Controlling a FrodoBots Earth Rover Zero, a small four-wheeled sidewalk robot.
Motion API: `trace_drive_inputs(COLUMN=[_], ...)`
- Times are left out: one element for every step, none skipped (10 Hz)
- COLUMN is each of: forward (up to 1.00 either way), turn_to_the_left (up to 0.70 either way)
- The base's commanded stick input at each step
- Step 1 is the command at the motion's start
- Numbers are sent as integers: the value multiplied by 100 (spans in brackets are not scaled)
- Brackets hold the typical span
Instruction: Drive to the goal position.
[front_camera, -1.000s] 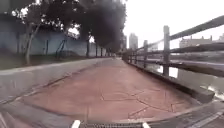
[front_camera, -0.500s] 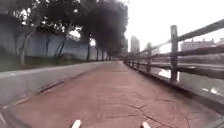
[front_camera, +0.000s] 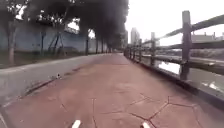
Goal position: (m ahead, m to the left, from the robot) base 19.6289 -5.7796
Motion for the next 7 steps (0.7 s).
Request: trace_drive_inputs(forward=[70,70,70,70,70,70,70], turn_to_the_left=[0,0,0,0,0,0,0])
